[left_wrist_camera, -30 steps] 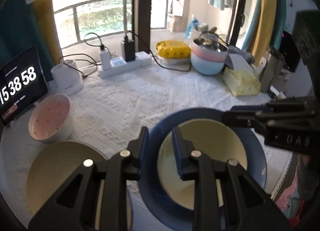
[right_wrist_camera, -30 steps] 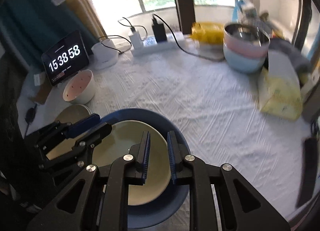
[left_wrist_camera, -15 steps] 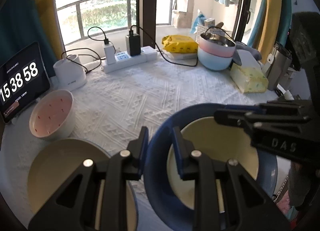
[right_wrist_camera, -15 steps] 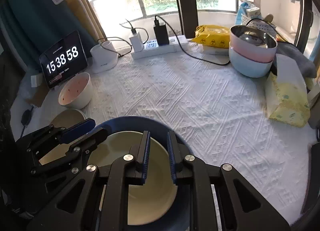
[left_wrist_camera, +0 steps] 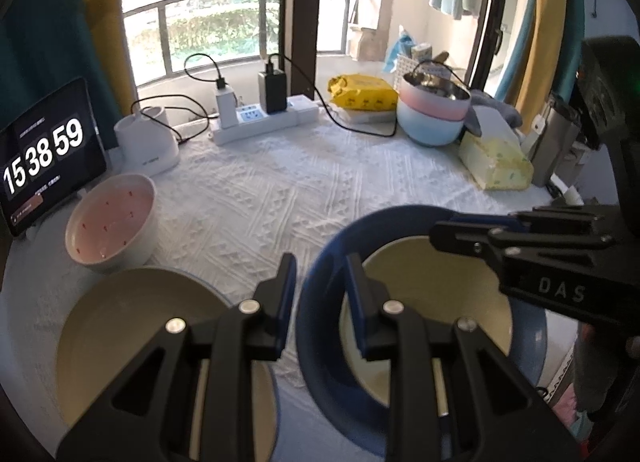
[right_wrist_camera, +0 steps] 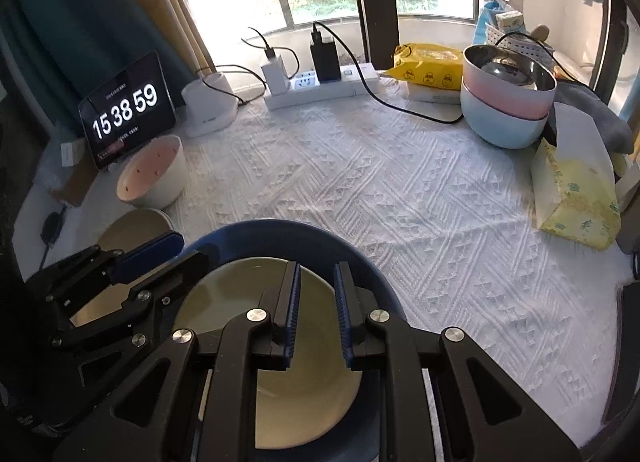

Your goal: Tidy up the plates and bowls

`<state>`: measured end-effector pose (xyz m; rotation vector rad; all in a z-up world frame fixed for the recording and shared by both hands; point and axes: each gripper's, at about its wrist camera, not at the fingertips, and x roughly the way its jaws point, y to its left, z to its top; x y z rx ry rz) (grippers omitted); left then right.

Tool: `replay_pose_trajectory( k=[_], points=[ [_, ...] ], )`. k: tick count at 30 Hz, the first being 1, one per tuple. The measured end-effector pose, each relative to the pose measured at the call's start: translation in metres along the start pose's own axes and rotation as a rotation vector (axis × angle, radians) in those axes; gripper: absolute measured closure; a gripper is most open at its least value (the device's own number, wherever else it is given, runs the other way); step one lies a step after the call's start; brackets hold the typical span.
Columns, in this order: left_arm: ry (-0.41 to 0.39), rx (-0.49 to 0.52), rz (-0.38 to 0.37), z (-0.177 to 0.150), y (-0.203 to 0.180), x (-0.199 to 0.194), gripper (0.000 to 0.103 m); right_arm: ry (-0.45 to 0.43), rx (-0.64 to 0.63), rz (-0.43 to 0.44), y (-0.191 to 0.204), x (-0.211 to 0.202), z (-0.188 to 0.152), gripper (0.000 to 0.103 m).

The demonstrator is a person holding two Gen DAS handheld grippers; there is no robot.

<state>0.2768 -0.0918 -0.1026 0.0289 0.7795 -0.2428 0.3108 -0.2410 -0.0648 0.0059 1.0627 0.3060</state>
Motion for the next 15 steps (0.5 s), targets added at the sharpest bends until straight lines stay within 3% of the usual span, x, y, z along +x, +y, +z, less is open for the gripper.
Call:
replay_pose_trajectory(
  k=[5,10,15],
  points=[
    [-0.028,-0.027,0.000,0.001,0.007,-0.014,0.076,-0.037,-0.019,-0.016,0.013,-0.015,0.003,0.076],
    [-0.057,-0.049,-0.008,0.003,0.015,-0.030,0.073,-0.051,-0.058,-0.027,0.031,-0.020,0.004,0.075],
    [-0.080,-0.087,-0.015,0.003,0.030,-0.043,0.061,-0.061,-0.100,-0.047,0.050,-0.022,0.004,0.068]
  ],
)
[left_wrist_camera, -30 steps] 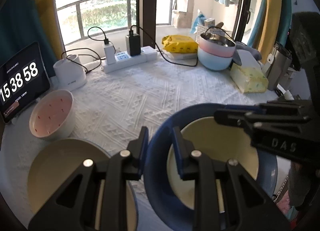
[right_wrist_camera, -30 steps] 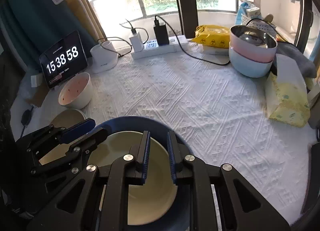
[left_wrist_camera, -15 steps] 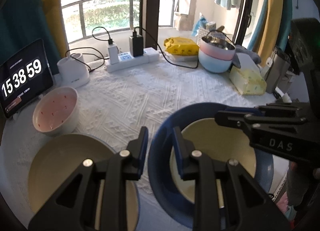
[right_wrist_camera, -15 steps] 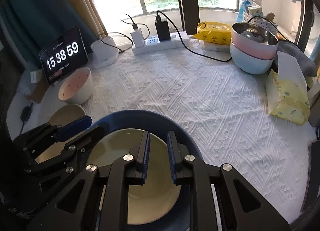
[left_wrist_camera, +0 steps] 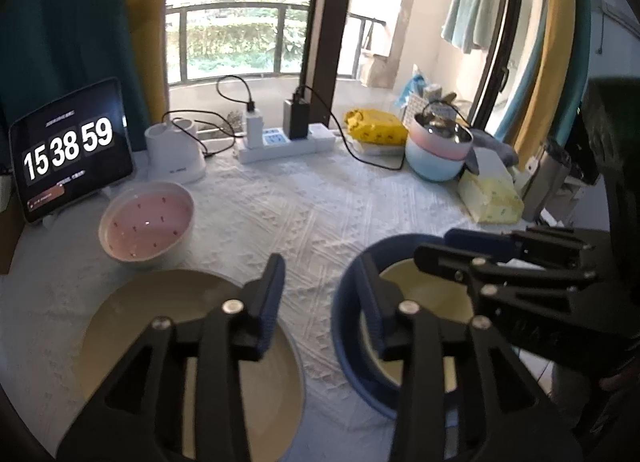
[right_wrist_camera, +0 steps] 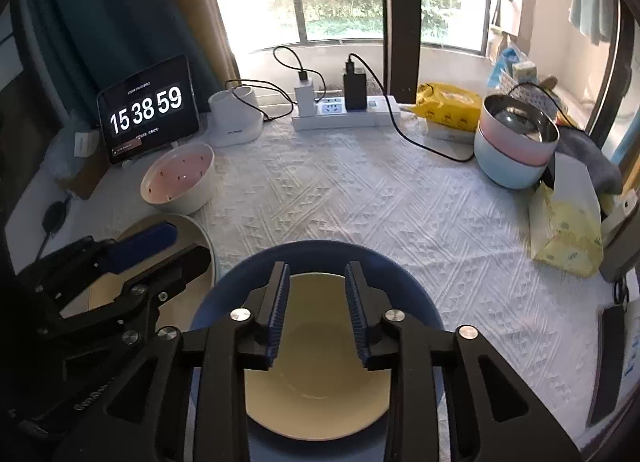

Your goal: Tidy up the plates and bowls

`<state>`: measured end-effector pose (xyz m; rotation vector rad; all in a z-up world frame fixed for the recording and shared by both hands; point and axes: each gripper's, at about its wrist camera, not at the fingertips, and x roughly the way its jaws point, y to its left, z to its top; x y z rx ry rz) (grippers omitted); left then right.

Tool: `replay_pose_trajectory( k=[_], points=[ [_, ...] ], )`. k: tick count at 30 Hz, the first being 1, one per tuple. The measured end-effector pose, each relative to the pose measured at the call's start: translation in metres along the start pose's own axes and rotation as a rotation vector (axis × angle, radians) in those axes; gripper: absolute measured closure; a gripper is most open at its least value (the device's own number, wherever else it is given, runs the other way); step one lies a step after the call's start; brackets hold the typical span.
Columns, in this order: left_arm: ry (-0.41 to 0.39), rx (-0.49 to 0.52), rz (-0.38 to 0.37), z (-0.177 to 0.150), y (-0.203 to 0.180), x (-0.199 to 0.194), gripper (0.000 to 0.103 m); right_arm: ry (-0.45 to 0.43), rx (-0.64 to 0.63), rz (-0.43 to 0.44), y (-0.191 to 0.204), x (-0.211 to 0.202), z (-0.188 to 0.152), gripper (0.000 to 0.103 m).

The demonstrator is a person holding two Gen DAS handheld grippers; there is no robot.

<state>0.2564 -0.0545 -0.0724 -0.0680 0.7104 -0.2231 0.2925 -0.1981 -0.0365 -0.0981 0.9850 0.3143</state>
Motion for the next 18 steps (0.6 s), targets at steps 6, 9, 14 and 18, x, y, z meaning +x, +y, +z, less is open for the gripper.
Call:
replay_pose_trajectory(
  k=[6,9,14,18],
  points=[
    [-0.024,-0.044,0.012,0.001,0.024,-0.013,0.057,-0.010,-0.028,-0.011,0.019,-0.001,0.006,0.062],
    [-0.033,-0.059,0.020,0.001,0.035,-0.019,0.057,-0.013,-0.037,-0.012,0.028,0.000,0.010,0.062],
    [-0.041,-0.077,0.033,0.000,0.055,-0.027,0.057,-0.014,-0.045,-0.010,0.041,0.003,0.016,0.062],
    [-0.046,-0.095,0.042,0.000,0.073,-0.033,0.057,-0.014,-0.053,-0.007,0.056,0.007,0.022,0.062]
  ],
)
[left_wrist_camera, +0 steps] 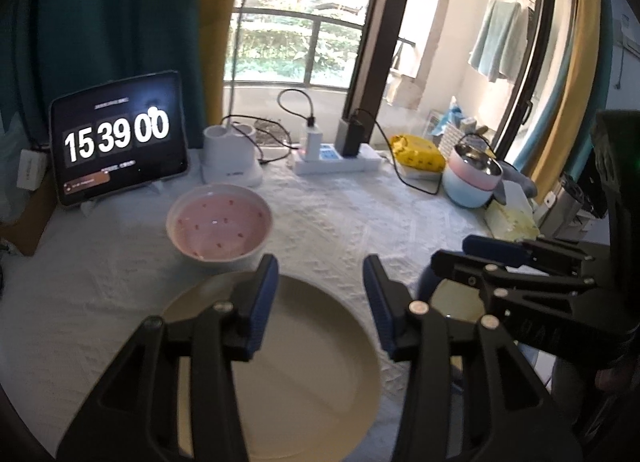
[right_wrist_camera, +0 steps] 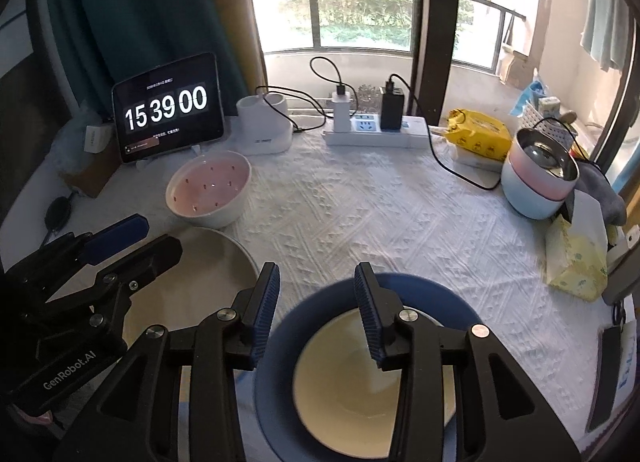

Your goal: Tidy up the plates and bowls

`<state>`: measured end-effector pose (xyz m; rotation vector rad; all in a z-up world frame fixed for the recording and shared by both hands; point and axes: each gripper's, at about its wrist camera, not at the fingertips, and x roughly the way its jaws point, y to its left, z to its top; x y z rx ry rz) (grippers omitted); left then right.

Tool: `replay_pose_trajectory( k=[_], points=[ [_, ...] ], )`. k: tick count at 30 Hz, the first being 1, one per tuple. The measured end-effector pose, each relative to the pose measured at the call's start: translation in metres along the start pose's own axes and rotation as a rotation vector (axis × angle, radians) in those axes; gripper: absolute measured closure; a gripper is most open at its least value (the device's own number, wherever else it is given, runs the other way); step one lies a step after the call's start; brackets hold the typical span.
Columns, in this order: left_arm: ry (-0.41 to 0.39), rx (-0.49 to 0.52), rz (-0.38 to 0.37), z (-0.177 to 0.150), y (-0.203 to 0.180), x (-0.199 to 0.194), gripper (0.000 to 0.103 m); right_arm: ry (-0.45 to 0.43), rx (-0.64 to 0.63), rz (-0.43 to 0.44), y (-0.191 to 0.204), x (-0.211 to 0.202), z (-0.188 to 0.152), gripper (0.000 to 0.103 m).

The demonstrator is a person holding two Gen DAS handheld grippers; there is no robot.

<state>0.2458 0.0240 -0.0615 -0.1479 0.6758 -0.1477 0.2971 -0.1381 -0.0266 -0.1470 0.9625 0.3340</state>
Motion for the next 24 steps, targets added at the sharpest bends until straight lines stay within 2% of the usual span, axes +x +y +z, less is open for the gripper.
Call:
replay_pose_trajectory(
  k=[9,24],
  points=[
    [-0.006,-0.037,0.032,0.005,0.043,-0.004,0.057,0.012,-0.012,0.013,0.027,0.016,0.013,0.062],
    [-0.001,-0.068,0.053,0.016,0.092,0.004,0.057,0.035,-0.018,0.028,0.058,0.046,0.031,0.062]
  ],
)
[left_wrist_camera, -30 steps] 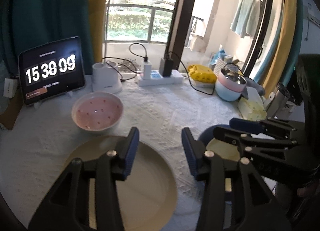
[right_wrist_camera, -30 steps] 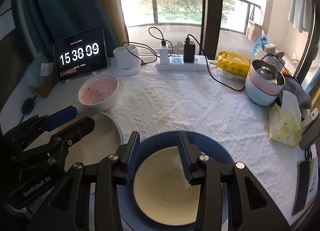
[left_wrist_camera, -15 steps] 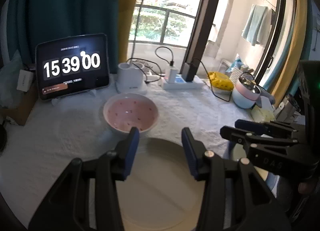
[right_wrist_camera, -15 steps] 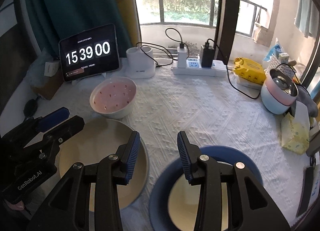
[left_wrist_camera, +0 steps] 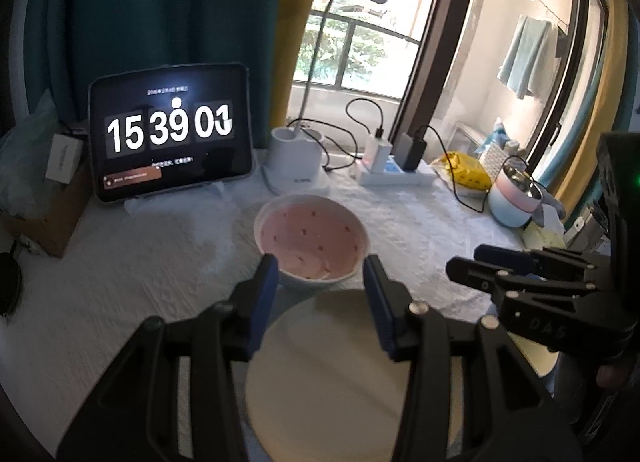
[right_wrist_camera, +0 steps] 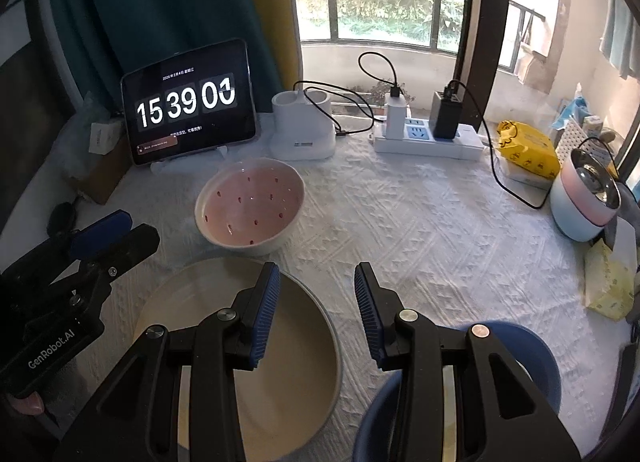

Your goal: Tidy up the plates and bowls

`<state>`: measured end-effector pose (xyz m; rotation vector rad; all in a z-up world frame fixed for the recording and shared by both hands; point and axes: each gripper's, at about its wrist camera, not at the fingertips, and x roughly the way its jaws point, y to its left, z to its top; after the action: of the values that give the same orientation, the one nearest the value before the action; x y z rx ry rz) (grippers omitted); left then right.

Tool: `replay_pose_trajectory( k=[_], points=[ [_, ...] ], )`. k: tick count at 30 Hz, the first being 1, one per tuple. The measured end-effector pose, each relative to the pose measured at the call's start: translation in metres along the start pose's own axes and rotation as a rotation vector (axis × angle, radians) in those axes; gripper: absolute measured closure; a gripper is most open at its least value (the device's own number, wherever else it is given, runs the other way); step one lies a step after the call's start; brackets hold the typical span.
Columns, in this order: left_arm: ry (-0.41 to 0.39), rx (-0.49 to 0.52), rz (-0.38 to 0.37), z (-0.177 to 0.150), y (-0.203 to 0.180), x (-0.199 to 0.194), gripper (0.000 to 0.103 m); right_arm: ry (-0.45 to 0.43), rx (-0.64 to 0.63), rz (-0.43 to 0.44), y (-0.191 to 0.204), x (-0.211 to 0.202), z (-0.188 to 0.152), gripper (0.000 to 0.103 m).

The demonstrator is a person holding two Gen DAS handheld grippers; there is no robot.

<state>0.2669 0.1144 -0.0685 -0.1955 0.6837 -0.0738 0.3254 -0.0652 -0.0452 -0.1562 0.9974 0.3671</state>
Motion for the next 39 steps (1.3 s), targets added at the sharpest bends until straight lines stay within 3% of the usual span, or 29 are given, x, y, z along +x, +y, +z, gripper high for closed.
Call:
replay_pose_trajectory(
  k=[18,39],
  points=[
    [0.051,-0.024,0.000,0.012,0.046,0.044,0.057,0.044,0.043,0.006,0.023,0.049,0.026,0.062],
    [0.164,-0.047,-0.016,0.013,0.058,0.112,0.057,0.150,0.174,0.015,0.013,0.118,0.040,0.064]
  ],
)
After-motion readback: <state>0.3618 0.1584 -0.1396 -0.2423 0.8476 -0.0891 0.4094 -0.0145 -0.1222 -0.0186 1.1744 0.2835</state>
